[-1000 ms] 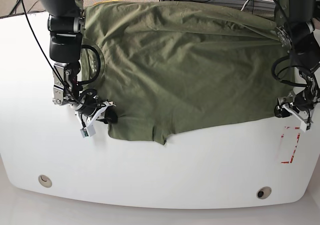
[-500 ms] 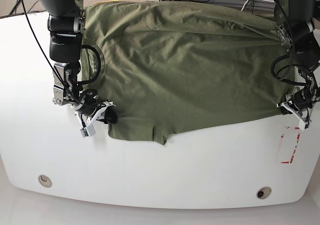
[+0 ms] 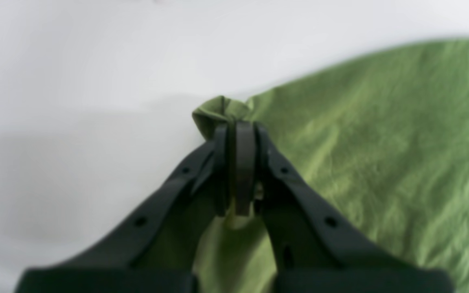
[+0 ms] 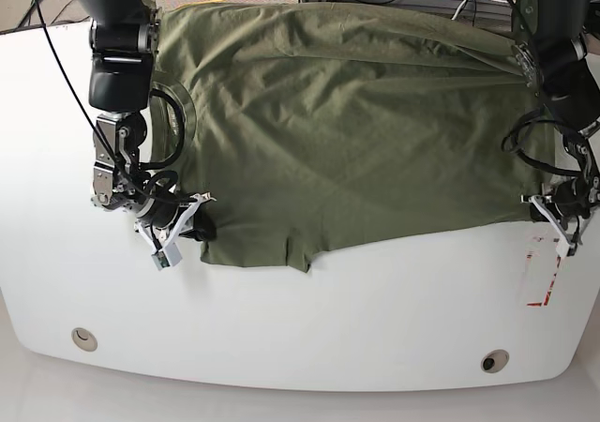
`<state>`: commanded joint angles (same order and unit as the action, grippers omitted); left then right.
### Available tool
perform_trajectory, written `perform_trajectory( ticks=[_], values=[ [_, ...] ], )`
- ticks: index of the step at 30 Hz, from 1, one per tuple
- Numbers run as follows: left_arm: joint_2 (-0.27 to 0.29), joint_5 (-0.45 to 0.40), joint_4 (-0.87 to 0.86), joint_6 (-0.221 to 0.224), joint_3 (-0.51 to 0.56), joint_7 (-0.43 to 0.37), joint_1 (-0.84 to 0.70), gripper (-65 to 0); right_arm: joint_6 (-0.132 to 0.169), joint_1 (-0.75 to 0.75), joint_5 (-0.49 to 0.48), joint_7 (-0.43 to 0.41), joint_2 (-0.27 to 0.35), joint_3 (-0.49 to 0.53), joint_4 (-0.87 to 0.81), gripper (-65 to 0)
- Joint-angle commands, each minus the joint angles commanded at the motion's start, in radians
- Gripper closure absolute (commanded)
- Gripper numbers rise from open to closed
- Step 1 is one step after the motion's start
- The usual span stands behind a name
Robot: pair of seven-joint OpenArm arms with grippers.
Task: Layout the t-shirt on the table in an organized manner, then fold the t-shirt properly
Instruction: 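Lift the shirt with both grippers and release it with the left gripper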
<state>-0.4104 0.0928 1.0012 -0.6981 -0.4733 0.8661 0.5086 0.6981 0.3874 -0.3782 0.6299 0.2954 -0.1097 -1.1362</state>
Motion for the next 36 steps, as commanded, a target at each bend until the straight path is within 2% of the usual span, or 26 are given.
perform_trajectory(
  ticks=[7,9,13,17,20,24,29,36],
  values=[
    [0.008,0.0,0.172,0.0,0.002,0.115,0.005,0.0,0.0,0.006,0.005,0.077,0.002,-0.009,-0.124,0.0],
    [0.031,0.0,0.203,0.0,0.003,0.138,0.012,0.0,0.0,0.031,0.006,0.095,0.002,-0.031,-0.14,0.0],
    [0.058,-0.005,0.253,0.0,0.003,0.173,0.057,0.0,0.0,0.1,0.006,0.117,0.009,-0.038,-0.117,0.0],
    [0.092,-0.006,0.31,0.0,0.015,0.199,0.121,0.0,0.0,0.209,0.006,0.118,0.037,-0.002,-0.075,0.0],
    [0.115,-0.008,0.394,0.0,0.049,0.252,0.195,0.0,0.0,0.325,0.006,0.123,0.064,0.052,-0.026,0.0],
    [0.12,-0.002,0.516,0.0,0.055,0.359,0.319,0.0,0.0,0.5,0.006,0.178,0.104,0.081,0.017,0.0],
    [0.13,-0.002,0.574,0.0,0.066,0.474,0.578,0.0,0.0,0.74,0.006,0.249,0.138,0.086,0.041,0.0],
    [0.129,-0.002,0.572,0.0,0.152,0.505,0.813,0.0,0.0,0.953,0.005,0.353,0.164,0.087,0.035,0.0]
  ],
)
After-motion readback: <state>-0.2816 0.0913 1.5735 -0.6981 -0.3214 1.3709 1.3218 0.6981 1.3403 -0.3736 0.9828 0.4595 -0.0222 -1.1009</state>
